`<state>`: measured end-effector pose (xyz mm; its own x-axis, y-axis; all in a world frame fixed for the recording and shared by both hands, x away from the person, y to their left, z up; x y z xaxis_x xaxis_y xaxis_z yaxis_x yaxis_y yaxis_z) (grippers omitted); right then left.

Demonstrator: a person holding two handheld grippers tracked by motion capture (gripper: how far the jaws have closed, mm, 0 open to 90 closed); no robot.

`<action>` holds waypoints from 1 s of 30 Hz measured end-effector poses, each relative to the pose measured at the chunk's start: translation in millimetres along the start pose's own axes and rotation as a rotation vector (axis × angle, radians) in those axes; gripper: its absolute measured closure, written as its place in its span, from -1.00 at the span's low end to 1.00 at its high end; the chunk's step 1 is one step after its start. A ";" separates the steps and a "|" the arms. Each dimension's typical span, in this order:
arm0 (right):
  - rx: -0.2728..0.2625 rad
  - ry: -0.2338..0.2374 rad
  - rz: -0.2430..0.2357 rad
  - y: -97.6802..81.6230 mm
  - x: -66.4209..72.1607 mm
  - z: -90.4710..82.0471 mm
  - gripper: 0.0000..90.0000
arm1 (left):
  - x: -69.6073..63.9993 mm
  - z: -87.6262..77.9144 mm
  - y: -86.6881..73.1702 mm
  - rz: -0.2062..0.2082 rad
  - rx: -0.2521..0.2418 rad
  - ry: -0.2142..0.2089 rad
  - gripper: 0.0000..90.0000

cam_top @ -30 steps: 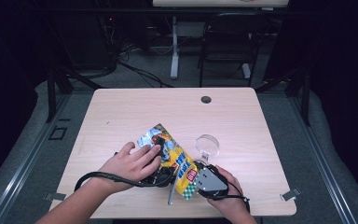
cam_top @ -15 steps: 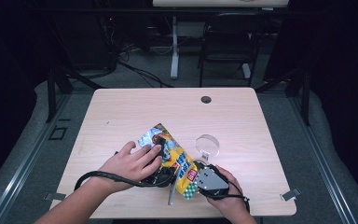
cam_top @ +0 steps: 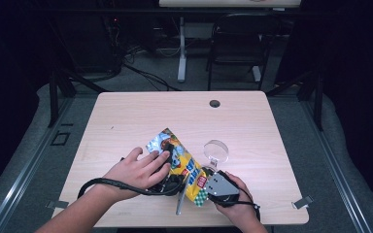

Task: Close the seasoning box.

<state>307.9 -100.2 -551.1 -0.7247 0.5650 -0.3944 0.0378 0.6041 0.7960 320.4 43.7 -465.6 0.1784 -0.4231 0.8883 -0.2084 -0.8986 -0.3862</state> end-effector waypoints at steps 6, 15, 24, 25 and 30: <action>0.000 0.000 0.003 -0.1 -1.2 0.1 0.58 | 0.5 -1.6 0.8 0.005 0.000 -0.003 0.40; 0.004 0.008 0.003 -0.6 0.3 1.4 0.58 | -0.7 -3.7 2.0 0.015 -0.004 -0.005 0.48; -0.001 0.009 0.015 -1.3 -0.9 1.7 0.58 | 1.3 -6.4 3.3 0.023 -0.005 0.002 0.50; 0.001 0.010 0.013 -1.3 -1.0 1.3 0.58 | 1.5 -6.6 3.3 0.023 -0.005 0.003 0.50; -0.003 0.015 0.019 -1.0 -0.7 1.5 0.59 | 2.4 -7.9 4.1 0.032 -0.004 0.004 0.51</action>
<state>309.3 -100.4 -552.3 -0.7339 0.5680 -0.3726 0.0493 0.5916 0.8047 312.4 39.9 -463.1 0.1681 -0.4512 0.8765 -0.2183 -0.8841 -0.4132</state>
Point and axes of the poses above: each handheld gripper's, and its own axes: z roughly forward along the jaws, y roughly out of its top, x roughly to its left, the point moved 7 cm from there along z, roughly forward along the jaws, and after that the axes turned 4 degrees about y, right-handed, at the moved point
